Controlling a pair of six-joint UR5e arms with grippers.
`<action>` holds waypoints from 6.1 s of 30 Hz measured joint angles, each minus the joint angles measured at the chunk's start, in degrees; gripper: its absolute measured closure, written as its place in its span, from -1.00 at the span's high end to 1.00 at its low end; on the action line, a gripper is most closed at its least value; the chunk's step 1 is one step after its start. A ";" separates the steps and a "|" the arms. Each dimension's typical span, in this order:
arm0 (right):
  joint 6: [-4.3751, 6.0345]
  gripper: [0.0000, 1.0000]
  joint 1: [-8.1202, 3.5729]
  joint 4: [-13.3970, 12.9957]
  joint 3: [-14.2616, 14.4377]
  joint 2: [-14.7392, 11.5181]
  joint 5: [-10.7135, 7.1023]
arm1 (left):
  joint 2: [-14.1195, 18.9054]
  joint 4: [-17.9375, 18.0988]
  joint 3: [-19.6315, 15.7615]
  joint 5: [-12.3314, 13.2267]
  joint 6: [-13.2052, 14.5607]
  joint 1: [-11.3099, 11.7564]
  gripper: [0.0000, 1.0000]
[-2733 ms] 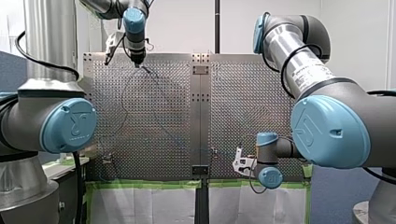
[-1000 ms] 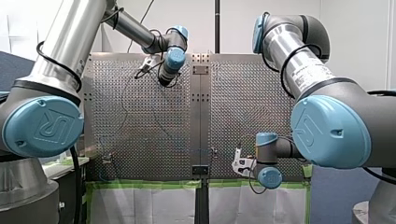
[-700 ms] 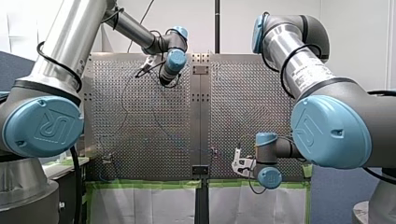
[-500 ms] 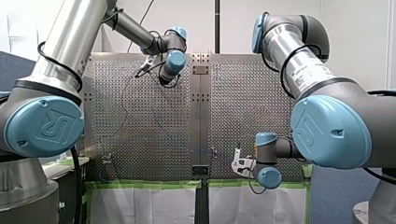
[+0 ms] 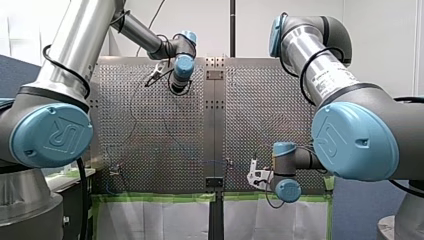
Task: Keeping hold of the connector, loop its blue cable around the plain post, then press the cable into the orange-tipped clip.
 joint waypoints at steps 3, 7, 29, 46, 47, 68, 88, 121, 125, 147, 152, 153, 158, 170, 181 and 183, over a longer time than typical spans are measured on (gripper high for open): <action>0.00 -0.97 0.11 -0.12 -0.01 0.00 -0.01 | -0.67 -0.08 -0.16 0.46 0.00 0.30 1.00; 0.00 -0.97 0.19 -0.19 -0.03 0.00 -0.03 | -2.39 -0.13 -0.46 -0.43 0.94 0.17 1.00; 0.00 -0.97 0.67 -0.07 -0.01 0.00 -0.02 | -5.10 3.63 -1.66 -7.33 4.24 3.48 1.00; 0.04 -0.97 0.90 -0.23 -0.03 0.00 0.04 | -6.23 6.88 -4.04 -7.64 3.43 6.19 1.00; 0.05 -0.97 0.91 -0.23 -0.03 0.00 0.05 | -6.25 7.01 -4.22 -7.35 3.29 6.30 1.00; 0.09 -0.97 1.11 -0.28 -0.03 0.00 0.05 | -13.39 7.60 -5.49 -5.39 0.62 6.19 1.00; 0.17 -0.97 1.35 -0.29 -0.03 0.00 0.05 | -21.18 8.78 -4.22 -0.55 -1.40 3.88 1.00; -0.68 -0.97 2.07 -0.51 -0.21 -0.02 -0.17 | -31.55 3.54 0.97 6.92 -9.36 -0.11 1.00; -0.96 -0.97 2.34 -0.57 -0.21 -0.04 -0.63 | -33.22 3.38 1.34 8.07 -10.44 -1.39 1.00; -1.15 -0.97 2.80 -0.33 -0.69 -0.13 -2.74 | -34.34 -1.31 1.47 19.30 -20.82 -3.26 1.00; -1.12 -0.97 2.80 -0.21 -0.82 -0.15 -2.76 | -34.34 -1.87 1.40 21.74 -23.26 -3.30 1.00; -1.11 -0.97 2.81 -0.14 -0.91 -0.15 -2.78 | -34.34 -1.87 1.25 22.36 -23.87 -3.27 1.00; -1.12 -0.97 2.83 1.14 -1.63 -0.16 -2.91 | -34.30 -0.70 -0.37 24.75 -26.27 -2.75 1.00; -1.27 -0.97 2.32 3.75 -2.95 -0.16 -5.45 | -34.26 4.14 -2.59 31.25 -32.82 -3.33 1.00; -2.22 -0.97 2.07 8.81 -5.00 -0.16 -11.16 | -34.26 7.92 -5.06 27.34 -36.36 -3.83 1.00; -2.46 -0.97 2.06 9.37 -5.02 -0.16 -12.01 | -34.25 9.13 -5.48 26.00 -36.50 -3.92 1.00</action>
